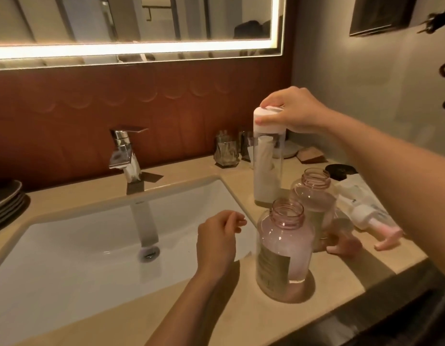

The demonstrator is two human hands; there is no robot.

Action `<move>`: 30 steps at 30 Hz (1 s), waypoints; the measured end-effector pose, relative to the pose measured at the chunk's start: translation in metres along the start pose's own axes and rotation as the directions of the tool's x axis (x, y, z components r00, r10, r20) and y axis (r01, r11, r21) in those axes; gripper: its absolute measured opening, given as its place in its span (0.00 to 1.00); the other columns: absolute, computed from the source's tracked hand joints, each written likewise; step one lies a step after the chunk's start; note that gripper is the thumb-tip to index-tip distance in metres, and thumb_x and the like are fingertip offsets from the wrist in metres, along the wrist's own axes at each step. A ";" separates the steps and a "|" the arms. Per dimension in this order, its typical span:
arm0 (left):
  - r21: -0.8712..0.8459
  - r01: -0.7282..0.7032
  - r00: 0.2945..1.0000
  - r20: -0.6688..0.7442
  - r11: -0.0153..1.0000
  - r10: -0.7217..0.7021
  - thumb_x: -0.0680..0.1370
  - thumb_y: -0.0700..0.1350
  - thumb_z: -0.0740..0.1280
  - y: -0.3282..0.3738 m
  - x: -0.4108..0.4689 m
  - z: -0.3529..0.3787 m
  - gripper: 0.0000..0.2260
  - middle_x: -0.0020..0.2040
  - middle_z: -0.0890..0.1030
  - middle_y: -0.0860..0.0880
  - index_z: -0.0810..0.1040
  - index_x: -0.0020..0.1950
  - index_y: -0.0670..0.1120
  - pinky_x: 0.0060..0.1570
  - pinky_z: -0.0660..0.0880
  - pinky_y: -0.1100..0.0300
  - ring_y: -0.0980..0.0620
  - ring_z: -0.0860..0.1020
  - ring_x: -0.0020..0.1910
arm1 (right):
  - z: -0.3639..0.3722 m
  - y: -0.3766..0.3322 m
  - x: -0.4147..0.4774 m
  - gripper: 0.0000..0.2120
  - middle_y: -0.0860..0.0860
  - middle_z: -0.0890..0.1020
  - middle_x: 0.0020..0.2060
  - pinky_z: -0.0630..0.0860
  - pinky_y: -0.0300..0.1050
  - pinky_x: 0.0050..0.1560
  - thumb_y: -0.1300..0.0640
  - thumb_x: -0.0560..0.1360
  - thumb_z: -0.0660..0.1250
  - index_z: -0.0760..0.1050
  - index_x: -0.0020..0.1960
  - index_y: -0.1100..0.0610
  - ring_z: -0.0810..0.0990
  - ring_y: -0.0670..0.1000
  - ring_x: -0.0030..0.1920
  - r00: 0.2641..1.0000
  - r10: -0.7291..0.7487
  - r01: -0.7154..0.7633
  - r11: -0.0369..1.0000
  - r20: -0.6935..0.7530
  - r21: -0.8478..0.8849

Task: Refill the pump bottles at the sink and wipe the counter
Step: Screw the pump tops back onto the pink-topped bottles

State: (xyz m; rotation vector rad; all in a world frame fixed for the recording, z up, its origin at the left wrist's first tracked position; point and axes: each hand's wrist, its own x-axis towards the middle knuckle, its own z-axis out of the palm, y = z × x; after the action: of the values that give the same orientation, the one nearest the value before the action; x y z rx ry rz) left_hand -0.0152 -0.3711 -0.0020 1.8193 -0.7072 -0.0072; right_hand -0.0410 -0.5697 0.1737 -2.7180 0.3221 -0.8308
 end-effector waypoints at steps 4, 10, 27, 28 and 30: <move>-0.024 0.023 0.999 -0.044 0.999 -0.024 0.77 0.44 0.67 -0.001 0.003 0.002 0.07 0.43 0.82 0.57 0.84 0.51 0.47 0.46 0.76 0.67 0.61 0.80 0.42 | 0.003 0.009 0.006 0.24 0.53 0.76 0.62 0.67 0.40 0.49 0.47 0.73 0.69 0.74 0.65 0.57 0.70 0.47 0.56 1.000 0.016 -0.015 1.000 0.021 -0.015; -0.081 0.047 0.986 -0.156 0.996 -0.059 0.70 0.40 0.74 -0.006 0.002 -0.002 0.05 0.36 0.82 0.60 0.85 0.43 0.49 0.40 0.73 0.76 0.65 0.80 0.39 | 0.008 0.020 0.005 0.25 0.54 0.76 0.62 0.67 0.39 0.47 0.46 0.73 0.69 0.72 0.66 0.56 0.70 0.47 0.54 0.997 0.058 -0.058 0.998 0.058 0.004; -0.447 0.163 0.914 -0.268 0.880 -0.305 0.73 0.29 0.63 0.029 -0.053 0.013 0.22 0.49 0.76 0.54 0.73 0.54 0.55 0.43 0.75 0.61 0.58 0.74 0.47 | -0.006 0.027 -0.031 0.26 0.52 0.64 0.73 0.62 0.48 0.65 0.42 0.80 0.51 0.58 0.75 0.51 0.63 0.55 0.71 0.985 0.168 -0.170 0.984 0.048 0.052; -0.463 0.145 0.928 -0.242 0.874 -0.282 0.73 0.28 0.63 0.030 -0.060 0.015 0.23 0.50 0.75 0.57 0.71 0.56 0.56 0.49 0.76 0.56 0.59 0.74 0.49 | -0.009 0.029 -0.042 0.24 0.53 0.67 0.71 0.65 0.47 0.63 0.43 0.81 0.51 0.61 0.73 0.52 0.66 0.54 0.69 0.987 0.163 -0.163 0.985 -0.006 0.061; -0.492 0.114 0.966 -0.146 0.863 -0.211 0.71 0.29 0.66 0.029 -0.071 0.019 0.26 0.53 0.73 0.59 0.68 0.58 0.57 0.58 0.73 0.53 0.60 0.73 0.53 | -0.016 0.033 -0.064 0.20 0.53 0.74 0.65 0.69 0.45 0.57 0.46 0.81 0.54 0.68 0.69 0.53 0.72 0.51 0.62 0.985 0.147 -0.139 0.987 -0.096 0.084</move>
State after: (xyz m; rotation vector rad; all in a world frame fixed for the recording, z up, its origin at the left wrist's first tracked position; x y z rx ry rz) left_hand -0.0929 -0.3599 -0.0069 1.3681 -0.3636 -0.1070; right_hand -0.1068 -0.5854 0.1430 -2.5520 0.4900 -0.9231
